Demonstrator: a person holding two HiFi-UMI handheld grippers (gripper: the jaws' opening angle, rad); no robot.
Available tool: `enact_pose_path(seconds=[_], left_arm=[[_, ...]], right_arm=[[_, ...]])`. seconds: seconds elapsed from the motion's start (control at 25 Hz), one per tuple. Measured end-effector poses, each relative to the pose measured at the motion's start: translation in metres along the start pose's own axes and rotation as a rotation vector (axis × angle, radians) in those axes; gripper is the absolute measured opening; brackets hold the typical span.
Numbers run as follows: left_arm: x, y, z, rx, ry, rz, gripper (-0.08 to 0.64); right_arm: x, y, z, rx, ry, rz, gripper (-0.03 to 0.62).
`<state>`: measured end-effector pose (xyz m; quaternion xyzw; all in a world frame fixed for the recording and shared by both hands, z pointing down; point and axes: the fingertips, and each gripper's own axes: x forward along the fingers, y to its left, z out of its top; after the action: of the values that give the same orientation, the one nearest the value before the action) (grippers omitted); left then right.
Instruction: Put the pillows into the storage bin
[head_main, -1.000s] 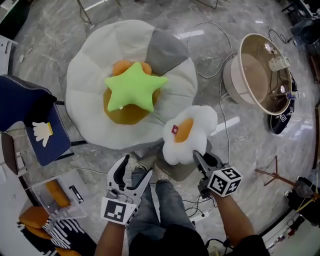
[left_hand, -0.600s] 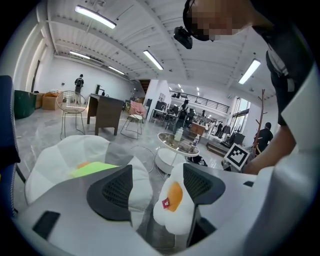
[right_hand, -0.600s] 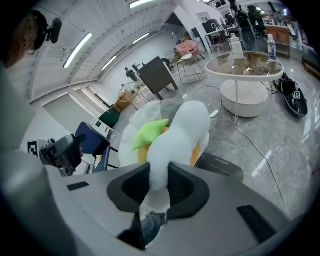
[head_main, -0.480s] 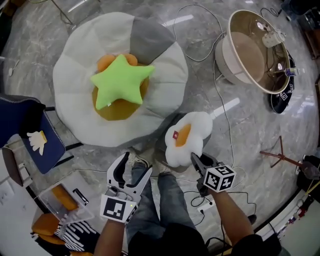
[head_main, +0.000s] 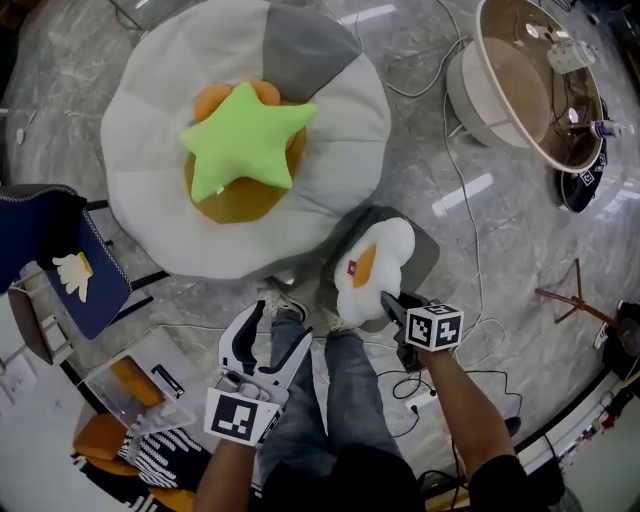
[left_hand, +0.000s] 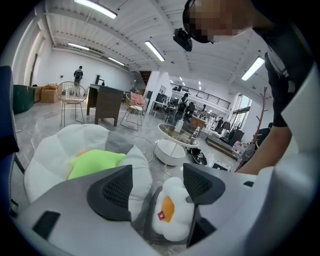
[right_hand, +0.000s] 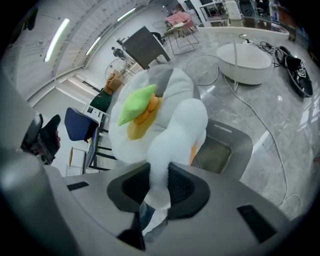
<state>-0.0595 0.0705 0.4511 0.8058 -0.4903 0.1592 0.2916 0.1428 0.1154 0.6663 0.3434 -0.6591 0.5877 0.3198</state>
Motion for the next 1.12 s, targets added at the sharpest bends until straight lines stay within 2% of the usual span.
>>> enact_pose_path(seconds=[0.08,0.2,0.48,0.64,1.12], left_arm=[[0.002,0.004,-0.003,-0.012,-0.004,0.013,0.334],[0.006,0.011,-0.014,-0.013,0.01,0.033,0.333],[0.008,0.028,-0.048,-0.037,0.07,0.064,0.331],[0.009,0.03,-0.057,-0.045,0.08,0.066,0.331],[-0.008,0.047,-0.072,-0.098,0.086,0.119,0.331]], right_arm=[[0.019,-0.011,0.0,0.038,0.032,-0.008,0.094],[0.041,-0.028,0.003,0.069,0.058,-0.064,0.095],[0.08,-0.035,-0.002,0.02,0.119,-0.189,0.098],[0.093,-0.043,0.001,0.048,0.13,-0.269,0.104],[0.137,-0.039,0.016,0.058,0.129,-0.342,0.141]])
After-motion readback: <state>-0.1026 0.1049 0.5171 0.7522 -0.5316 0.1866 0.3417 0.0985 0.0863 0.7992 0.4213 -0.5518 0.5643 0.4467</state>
